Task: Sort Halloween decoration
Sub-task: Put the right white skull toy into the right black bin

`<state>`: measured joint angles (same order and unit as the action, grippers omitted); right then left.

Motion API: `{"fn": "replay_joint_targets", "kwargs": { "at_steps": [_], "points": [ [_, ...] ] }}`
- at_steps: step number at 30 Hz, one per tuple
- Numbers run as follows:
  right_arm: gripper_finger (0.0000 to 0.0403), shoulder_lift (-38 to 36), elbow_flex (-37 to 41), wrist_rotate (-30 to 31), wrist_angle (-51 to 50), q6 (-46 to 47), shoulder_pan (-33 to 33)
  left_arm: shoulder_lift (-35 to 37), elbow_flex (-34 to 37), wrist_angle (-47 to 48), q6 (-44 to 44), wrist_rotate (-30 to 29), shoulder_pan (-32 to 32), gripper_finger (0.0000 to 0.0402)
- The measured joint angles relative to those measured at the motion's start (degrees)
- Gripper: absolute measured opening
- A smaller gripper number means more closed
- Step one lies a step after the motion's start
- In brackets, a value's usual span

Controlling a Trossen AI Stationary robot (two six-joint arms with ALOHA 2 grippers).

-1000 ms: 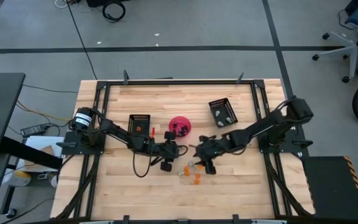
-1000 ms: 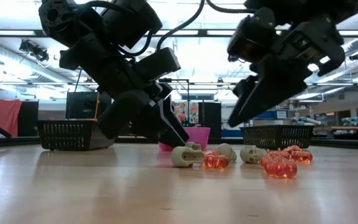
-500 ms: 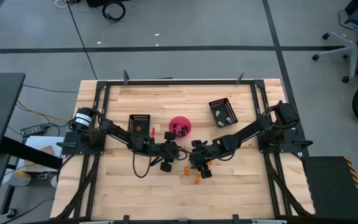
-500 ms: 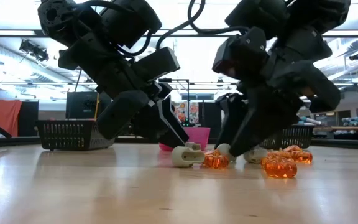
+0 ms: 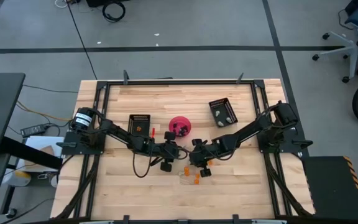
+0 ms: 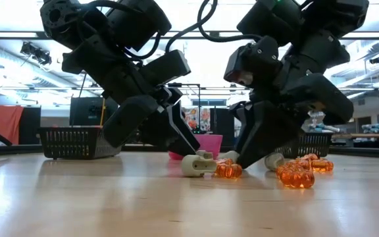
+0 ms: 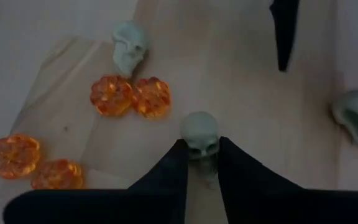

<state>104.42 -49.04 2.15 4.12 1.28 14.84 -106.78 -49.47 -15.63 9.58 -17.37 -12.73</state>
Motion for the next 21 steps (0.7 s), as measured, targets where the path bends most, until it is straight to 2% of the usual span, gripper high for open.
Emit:
{"fn": "replay_joint_targets", "kwargs": {
  "at_steps": [6,11,16,21],
  "points": [
    [0.0074,-4.78,0.02,5.44,-7.52,0.00,-0.76,0.00,0.00,-0.01,-0.11,-0.02,0.00,0.0150],
    [0.0076,-11.09,0.04,15.83,-17.61,1.75,-0.89,0.00,0.00,0.01,-0.11,-0.02,0.02,0.0150],
    [0.0077,-16.88,0.04,26.33,-29.86,8.16,-2.51,0.00,0.00,-0.01,-0.11,-0.02,0.02,0.0150],
    [0.0077,-20.85,0.04,32.73,-39.20,15.35,-5.11,0.00,0.00,-0.01,-0.09,-0.02,0.02,0.0150]
  ]
}}
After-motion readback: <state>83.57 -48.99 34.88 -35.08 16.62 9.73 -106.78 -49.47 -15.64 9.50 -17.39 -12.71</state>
